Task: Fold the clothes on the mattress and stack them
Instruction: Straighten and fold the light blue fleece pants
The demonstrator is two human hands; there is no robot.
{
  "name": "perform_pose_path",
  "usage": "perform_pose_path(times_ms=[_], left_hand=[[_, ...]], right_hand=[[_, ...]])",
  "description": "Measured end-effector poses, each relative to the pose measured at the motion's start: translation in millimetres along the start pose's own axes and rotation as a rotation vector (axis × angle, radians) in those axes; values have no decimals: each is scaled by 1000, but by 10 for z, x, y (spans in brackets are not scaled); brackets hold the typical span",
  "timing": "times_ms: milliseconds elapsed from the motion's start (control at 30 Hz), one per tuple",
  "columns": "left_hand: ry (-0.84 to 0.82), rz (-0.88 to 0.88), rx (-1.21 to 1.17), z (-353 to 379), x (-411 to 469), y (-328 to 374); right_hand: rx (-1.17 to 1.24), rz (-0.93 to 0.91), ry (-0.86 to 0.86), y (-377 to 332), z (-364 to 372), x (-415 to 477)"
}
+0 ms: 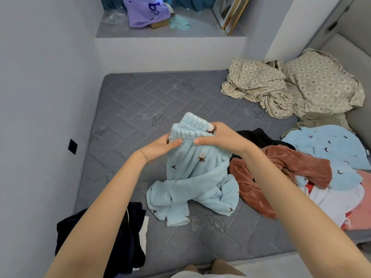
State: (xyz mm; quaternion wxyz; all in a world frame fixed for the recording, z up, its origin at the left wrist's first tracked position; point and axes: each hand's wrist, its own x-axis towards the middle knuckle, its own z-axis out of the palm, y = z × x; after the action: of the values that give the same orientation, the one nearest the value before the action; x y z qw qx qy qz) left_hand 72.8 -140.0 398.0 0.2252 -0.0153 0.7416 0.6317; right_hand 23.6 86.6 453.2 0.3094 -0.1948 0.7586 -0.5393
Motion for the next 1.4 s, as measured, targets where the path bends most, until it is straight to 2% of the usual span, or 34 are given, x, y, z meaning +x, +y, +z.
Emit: perform_pose_path(times_ms=[67, 167, 367, 567, 700, 767, 867, 933, 1000, 1133, 1400], left_hand=[[-8, -32, -10, 11, -67, -165], [95, 4, -73, -39, -227, -214], [259, 194, -152, -376, -672, 312], [269, 316, -190, -532, -914, 737], [248, 274, -178, -384, -781, 770], [242, 220, -128, -211, -602, 721], [334, 144, 46, 134, -130, 602], [345, 104, 167, 393, 265, 470], [305, 44, 238, 694, 641, 296], [260, -41, 260, 1364, 1351, -106], [279, -113, 203, 2517, 2845, -501]], right_hand=[[184, 9, 4, -25, 32, -50], [349, 24, 30, -63, 84, -89], [739, -12, -43, -237, 455, -160], [951, -81, -152, -527, 736, -181], [948, -116, -128, -441, 541, -270], [967, -76, -55, -243, 369, -321], [940, 11, 134, 163, 53, -401], [817, 64, 318, 472, -187, -457], [644, 91, 432, 787, -422, -530], [384, 155, 513, 1465, -886, -643], [196, 270, 668, 2768, -1952, -741]])
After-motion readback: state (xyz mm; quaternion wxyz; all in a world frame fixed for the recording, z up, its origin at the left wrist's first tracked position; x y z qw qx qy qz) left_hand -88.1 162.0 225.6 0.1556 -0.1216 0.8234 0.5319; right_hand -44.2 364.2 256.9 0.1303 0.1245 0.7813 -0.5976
